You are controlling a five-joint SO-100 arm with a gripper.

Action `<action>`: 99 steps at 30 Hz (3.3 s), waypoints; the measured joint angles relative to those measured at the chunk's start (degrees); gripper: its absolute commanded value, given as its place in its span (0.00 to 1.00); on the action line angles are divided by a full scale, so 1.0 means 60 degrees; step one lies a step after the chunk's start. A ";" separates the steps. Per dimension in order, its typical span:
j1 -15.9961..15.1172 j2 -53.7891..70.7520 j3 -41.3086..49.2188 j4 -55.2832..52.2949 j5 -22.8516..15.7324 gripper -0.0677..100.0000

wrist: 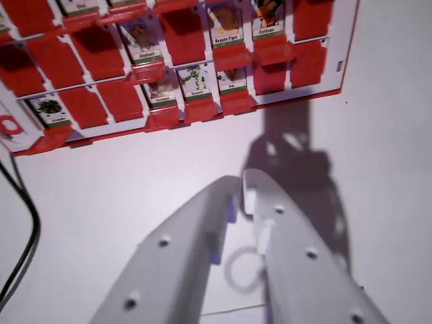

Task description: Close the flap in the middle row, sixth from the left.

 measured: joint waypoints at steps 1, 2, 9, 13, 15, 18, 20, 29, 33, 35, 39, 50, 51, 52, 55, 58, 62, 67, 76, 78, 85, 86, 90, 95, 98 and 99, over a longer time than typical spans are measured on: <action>0.0073 -0.0249 0.0029 -0.0220 0.0000 0.00; 0.0132 -0.0498 0.0044 -0.0439 0.0000 0.00; 0.0117 -0.2344 0.0044 -0.1670 0.0205 0.00; 0.0103 -0.3384 -0.0073 -0.1846 0.0322 0.00; 0.0044 -0.3794 -0.0249 -0.1963 0.0322 0.00; 0.0059 -0.4380 -0.0762 -0.2065 0.0322 0.00; 0.0073 -0.4702 -0.1113 -0.2065 0.0322 0.00; 0.0073 -0.5962 -0.2505 -0.2065 0.0322 0.00; 0.0073 -0.6460 -0.2930 -0.2065 0.0322 0.00; 0.0073 -0.6665 -0.3105 -0.2065 0.0322 0.00; 0.0073 -0.7017 -0.3530 -0.2065 0.0322 0.00; -0.0044 -0.7705 -0.4160 -0.2578 0.0322 0.00; -0.0059 -0.7734 -0.4160 -0.2666 0.0322 0.00; -0.0059 -0.7734 -0.4175 -0.2754 0.0322 0.00; -0.0059 -0.7734 -0.4175 -0.3091 0.0322 0.00; -0.0059 -0.7734 -0.4233 -0.3545 0.0264 0.00; -0.0059 -0.7734 -0.4482 -0.4204 0.0205 0.00; 0.0059 -0.7734 -0.4541 -0.4629 0.0205 0.00; 0.0044 -0.7734 -0.4541 -0.4644 0.0205 0.00; 0.0044 -0.7734 -0.4541 -0.4644 0.0205 0.00; 0.0029 -0.7720 -0.4087 -0.4644 0.0205 0.00; 0.0029 -0.7720 -0.3970 -0.4629 0.0205 0.00; 0.0029 -0.7383 -0.3340 -0.4351 0.0205 0.00; 0.0029 -0.6226 -0.2534 -0.3926 0.0205 0.00; 0.0029 -0.5273 -0.2124 -0.3413 0.0059 0.00; 0.0029 -0.4937 -0.1948 -0.3237 0.0029 0.00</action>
